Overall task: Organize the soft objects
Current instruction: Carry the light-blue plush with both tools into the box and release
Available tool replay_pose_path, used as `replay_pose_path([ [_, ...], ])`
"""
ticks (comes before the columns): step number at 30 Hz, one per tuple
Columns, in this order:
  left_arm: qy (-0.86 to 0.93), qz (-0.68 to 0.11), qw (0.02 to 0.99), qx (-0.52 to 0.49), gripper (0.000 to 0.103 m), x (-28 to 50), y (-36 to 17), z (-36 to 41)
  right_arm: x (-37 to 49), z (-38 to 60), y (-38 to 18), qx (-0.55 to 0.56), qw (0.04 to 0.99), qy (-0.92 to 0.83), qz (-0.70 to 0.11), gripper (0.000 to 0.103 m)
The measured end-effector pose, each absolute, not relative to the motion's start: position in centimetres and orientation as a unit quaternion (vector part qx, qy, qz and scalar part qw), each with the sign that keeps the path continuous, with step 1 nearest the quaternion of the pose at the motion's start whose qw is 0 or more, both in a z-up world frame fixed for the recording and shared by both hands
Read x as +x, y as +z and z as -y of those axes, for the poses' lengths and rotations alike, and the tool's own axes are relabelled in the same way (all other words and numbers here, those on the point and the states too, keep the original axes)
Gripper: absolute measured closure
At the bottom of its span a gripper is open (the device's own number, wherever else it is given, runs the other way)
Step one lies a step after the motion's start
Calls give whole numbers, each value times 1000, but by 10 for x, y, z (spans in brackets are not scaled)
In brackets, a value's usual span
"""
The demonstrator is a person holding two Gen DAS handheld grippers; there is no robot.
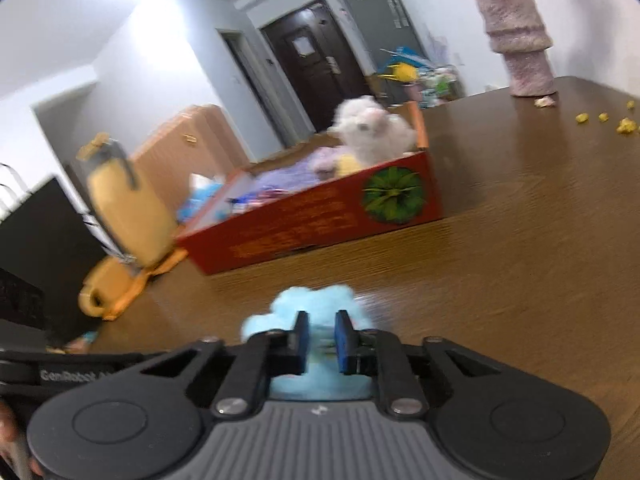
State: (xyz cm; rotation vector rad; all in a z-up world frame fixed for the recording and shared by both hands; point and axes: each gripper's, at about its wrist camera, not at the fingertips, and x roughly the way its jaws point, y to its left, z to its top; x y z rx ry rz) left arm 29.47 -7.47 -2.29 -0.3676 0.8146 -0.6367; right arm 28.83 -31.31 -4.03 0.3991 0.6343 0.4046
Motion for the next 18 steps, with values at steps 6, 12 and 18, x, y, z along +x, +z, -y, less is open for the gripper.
replay_pose_path([
  [6, -276, -380, 871, -144, 84, 263, -18, 75, 252, 302, -33, 161, 924, 193, -289, 84],
  [12, -254, -374, 876, -168, 57, 273, -25, 51, 250, 330, -45, 223, 914, 163, -297, 61],
  [18, -268, -402, 854, -192, 58, 299, -52, 57, 268, 321, -62, 256, 899, 167, -313, 62],
])
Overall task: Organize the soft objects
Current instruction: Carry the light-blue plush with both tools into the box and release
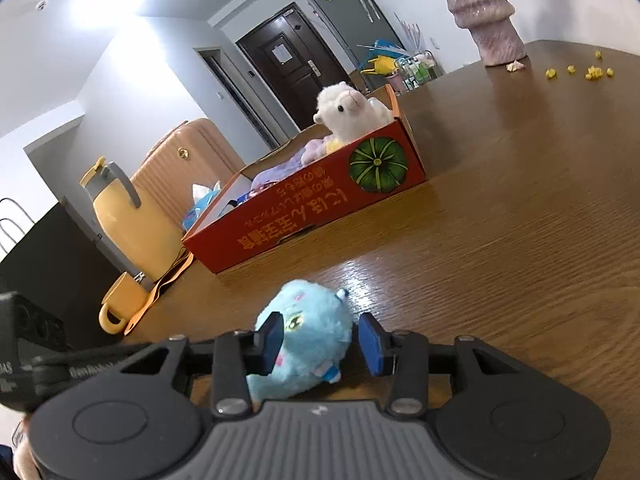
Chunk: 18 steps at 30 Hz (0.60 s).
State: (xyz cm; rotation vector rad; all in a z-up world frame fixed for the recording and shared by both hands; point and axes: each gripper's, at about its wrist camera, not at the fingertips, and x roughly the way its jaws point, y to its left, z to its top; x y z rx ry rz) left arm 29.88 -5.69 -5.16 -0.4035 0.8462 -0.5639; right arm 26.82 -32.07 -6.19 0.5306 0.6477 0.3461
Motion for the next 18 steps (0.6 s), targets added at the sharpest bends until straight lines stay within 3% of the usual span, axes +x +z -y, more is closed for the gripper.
replay_pose_path([
  [3, -283, -405, 842, -218, 61, 306, -59, 54, 277, 318, -68, 264, 894, 168, -320, 70],
  [8, -285, -398, 844, -220, 66, 306, -53, 51, 281, 316, -64, 272, 890, 176, -320, 73],
  [12, -306, -337, 868, -196, 66, 314, -10, 46, 289, 307, -23, 243, 911, 190, -272, 73],
  [18, -306, -307, 886, -163, 67, 414, 50, 40, 381, 285, 42, 202, 934, 194, -221, 73],
])
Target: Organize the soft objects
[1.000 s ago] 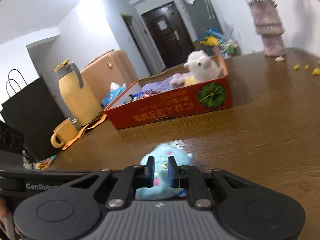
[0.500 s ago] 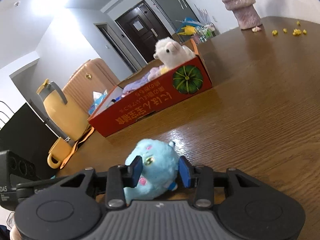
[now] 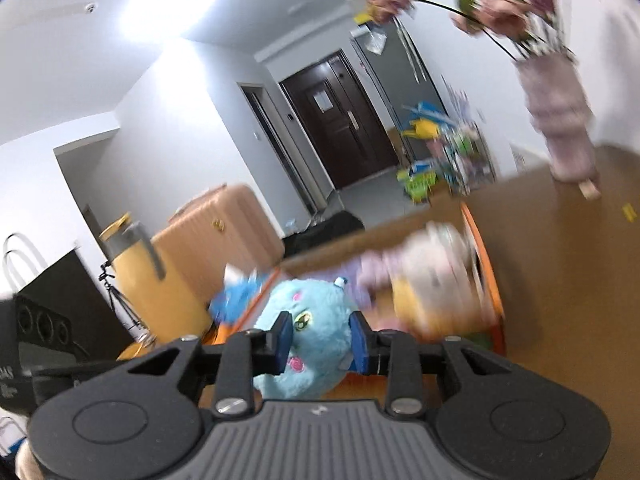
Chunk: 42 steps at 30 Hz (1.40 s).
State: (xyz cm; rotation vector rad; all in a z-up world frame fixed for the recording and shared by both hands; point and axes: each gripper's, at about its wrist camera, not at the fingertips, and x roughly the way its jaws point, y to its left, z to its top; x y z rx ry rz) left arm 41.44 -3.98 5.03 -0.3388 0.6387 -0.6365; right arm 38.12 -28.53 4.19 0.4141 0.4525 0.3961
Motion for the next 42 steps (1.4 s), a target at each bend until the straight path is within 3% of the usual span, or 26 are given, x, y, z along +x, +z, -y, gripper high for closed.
replay_pose_path([
  [3, -309, -337, 875, -157, 68, 474, 49, 37, 442, 270, 46, 190, 935, 182, -238, 74],
  [5, -318, -370, 858, -159, 73, 509, 35, 36, 473, 257, 39, 184, 931, 190, -253, 92],
  [6, -305, -379, 860, -157, 76, 522, 27, 36, 490, 249, 33, 178, 929, 191, -263, 95],
  [9, -257, -400, 868, -145, 73, 556, 0, 38, 528, 232, 10, 142, 938, 147, -281, 96],
  [11, -232, -427, 863, -137, 73, 575, -18, 38, 545, 229, -5, 142, 934, 137, -299, 89],
  [14, -227, -435, 858, -150, 68, 585, -30, 29, 545, 224, -15, 110, 940, 130, -294, 87],
  [17, -233, -405, 874, -134, 56, 574, -14, 28, 547, 228, -18, 99, 940, 126, -301, 83],
  [22, -193, -379, 902, -68, 52, 550, 14, 41, 537, 240, -1, 107, 940, 129, -296, 80],
  [25, -189, -363, 911, -44, 52, 530, 34, 45, 523, 244, 27, 93, 946, 133, -281, 67],
  [27, -172, -345, 922, -26, 47, 514, 51, 42, 509, 248, 49, 72, 949, 142, -273, 51],
  [29, -154, -319, 935, 0, 37, 494, 68, 44, 494, 252, 70, 49, 954, 144, -260, 44],
  [31, -130, -282, 950, 21, 12, 471, 84, 43, 476, 255, 89, 24, 958, 138, -251, 34],
  [33, -86, -218, 972, 31, 0, 443, 97, 41, 458, 260, 103, 7, 965, 123, -231, 16],
  [34, -68, -180, 981, 37, 0, 427, 100, 41, 446, 263, 109, 1, 972, 114, -207, 5],
  [35, -60, -156, 985, 48, 0, 415, 101, 42, 434, 266, 111, -5, 978, 108, -176, 0],
  [38, -61, -128, 988, 63, 0, 388, 104, 46, 403, 272, 110, -22, 990, 89, -103, 0],
  [42, -50, -119, 991, 47, 0, 363, 105, 49, 379, 275, 107, -25, 992, 80, -99, 0],
])
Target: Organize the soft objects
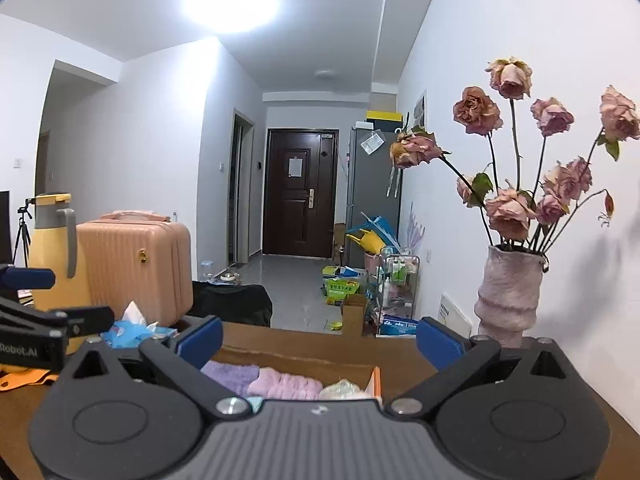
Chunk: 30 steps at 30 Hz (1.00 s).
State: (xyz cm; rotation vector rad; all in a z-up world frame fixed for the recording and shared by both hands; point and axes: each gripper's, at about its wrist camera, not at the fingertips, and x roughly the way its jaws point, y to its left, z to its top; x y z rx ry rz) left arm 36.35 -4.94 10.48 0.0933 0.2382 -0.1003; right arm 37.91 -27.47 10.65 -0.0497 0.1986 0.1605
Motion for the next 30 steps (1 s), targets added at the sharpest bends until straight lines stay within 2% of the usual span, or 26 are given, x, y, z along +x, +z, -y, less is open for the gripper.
replay_pose_path([
  [12, -33, -93, 995, 12, 0, 289, 112, 37, 297, 271, 114, -20, 995, 74, -63, 0],
  [17, -18, -103, 994, 2, 0, 231, 82, 26, 233, 268, 88, -21, 997, 64, -44, 0],
  [24, -9, -84, 996, 12, 0, 132, 34, 6, 146, 259, 46, -8, 995, 70, -71, 0],
  [30, -9, -98, 995, 30, 0, 55, 17, -1, 68, 244, 11, 7, 993, 68, -98, 0],
])
